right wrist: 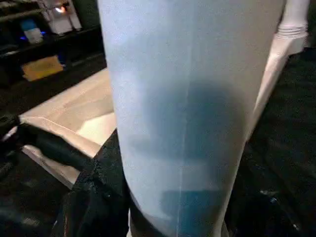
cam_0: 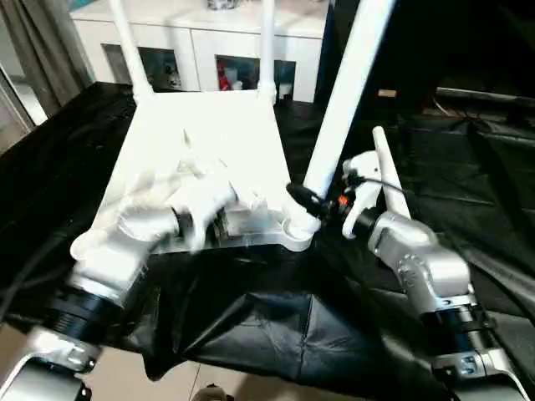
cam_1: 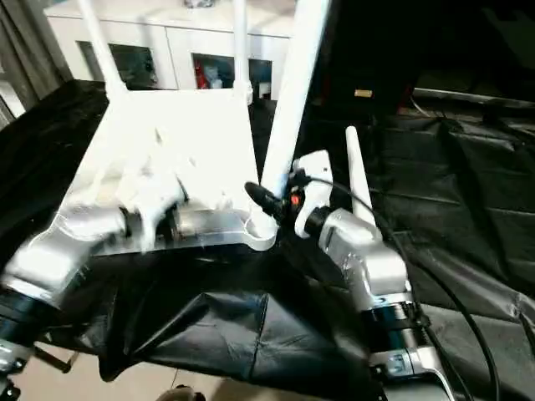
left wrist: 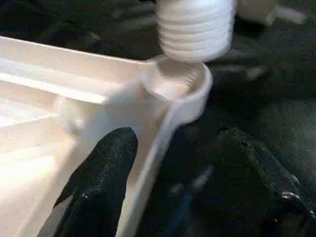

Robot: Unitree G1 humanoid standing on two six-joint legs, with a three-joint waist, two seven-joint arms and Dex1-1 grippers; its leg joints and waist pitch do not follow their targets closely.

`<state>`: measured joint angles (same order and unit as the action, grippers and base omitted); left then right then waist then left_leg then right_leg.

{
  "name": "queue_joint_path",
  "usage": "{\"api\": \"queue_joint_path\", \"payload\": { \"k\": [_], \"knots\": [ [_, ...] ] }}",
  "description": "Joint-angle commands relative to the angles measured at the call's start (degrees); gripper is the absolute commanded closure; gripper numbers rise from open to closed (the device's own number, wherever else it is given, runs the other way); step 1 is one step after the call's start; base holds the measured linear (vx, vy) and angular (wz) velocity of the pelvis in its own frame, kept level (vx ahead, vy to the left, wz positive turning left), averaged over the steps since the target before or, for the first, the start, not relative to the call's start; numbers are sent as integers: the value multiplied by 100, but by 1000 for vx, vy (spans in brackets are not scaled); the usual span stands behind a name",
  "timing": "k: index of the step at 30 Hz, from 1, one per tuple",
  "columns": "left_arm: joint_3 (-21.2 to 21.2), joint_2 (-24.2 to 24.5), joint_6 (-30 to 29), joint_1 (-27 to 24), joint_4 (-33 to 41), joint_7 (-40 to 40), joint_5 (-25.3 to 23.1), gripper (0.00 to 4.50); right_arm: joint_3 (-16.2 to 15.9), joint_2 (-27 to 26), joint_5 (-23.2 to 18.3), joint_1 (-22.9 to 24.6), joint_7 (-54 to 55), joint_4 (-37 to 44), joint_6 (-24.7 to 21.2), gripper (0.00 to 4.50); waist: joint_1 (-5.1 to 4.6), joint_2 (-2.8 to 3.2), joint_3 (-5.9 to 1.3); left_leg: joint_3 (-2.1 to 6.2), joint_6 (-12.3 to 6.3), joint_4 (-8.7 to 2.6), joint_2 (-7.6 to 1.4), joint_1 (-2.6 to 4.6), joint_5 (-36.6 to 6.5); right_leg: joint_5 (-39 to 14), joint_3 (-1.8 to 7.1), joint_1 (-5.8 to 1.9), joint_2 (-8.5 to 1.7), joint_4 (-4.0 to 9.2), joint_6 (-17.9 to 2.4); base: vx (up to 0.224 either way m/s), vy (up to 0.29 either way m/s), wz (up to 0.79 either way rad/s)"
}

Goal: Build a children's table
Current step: Pick table leg, then insert table leg to table base

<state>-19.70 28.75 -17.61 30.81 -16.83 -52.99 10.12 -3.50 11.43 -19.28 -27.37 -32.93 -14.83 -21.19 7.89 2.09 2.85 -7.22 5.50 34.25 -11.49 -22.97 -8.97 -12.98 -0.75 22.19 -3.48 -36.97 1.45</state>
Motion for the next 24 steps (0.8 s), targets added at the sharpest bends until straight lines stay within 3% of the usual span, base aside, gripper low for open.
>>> {"api": "queue_joint_path", "payload": {
  "k": [1,4,6,13,18,19,24],
  "knots": [
    [-205,16,320,254,-440,-257,-318,174,43,1,112,-78,7,-92,233,257,-53,7,-402,-128,388,-421,-16,151,-1181,-233,121,-212,-287,426,-1000,0,0,0],
    [-233,-26,554,481,-904,-320,-451,185,41,9,117,-92,-1,-70,231,257,-68,24,-410,-141,398,-417,-23,163,-1203,-297,125,-209,-284,430,-984,0,0,0],
    [-228,-55,734,679,-1280,-406,-529,220,17,37,124,-87,-49,-43,236,257,-91,24,-424,-142,397,-411,-34,153,-1095,-58,118,-224,-281,403,-1024,0,0,0],
    [-252,-137,1093,1021,-2089,-538,-726,267,49,99,139,-38,-155,-10,254,257,-160,25,-446,-158,269,-369,-17,140,-822,645,105,-264,-269,363,-1213,0,0,0],
    [-231,-258,1329,1179,-2646,-650,-857,307,47,105,158,-13,-186,-23,284,257,-157,52,-436,-156,265,-377,-30,156,-989,491,110,-262,-283,379,-1291,0,0,0],
    [-235,-279,1380,1207,-2759,-670,-877,312,56,91,161,-23,-166,-18,285,257,-152,79,-439,-150,276,-377,-37,161,-1022,471,109,-259,-289,371,-1306,0,0,0],
    [-218,-332,1536,1346,-3117,-773,-960,366,80,74,173,-33,-157,0,284,257,-149,74,-433,-152,273,-386,-49,171,-1120,453,111,-251,-292,379,-1372,0,0,0]
  ]
}}
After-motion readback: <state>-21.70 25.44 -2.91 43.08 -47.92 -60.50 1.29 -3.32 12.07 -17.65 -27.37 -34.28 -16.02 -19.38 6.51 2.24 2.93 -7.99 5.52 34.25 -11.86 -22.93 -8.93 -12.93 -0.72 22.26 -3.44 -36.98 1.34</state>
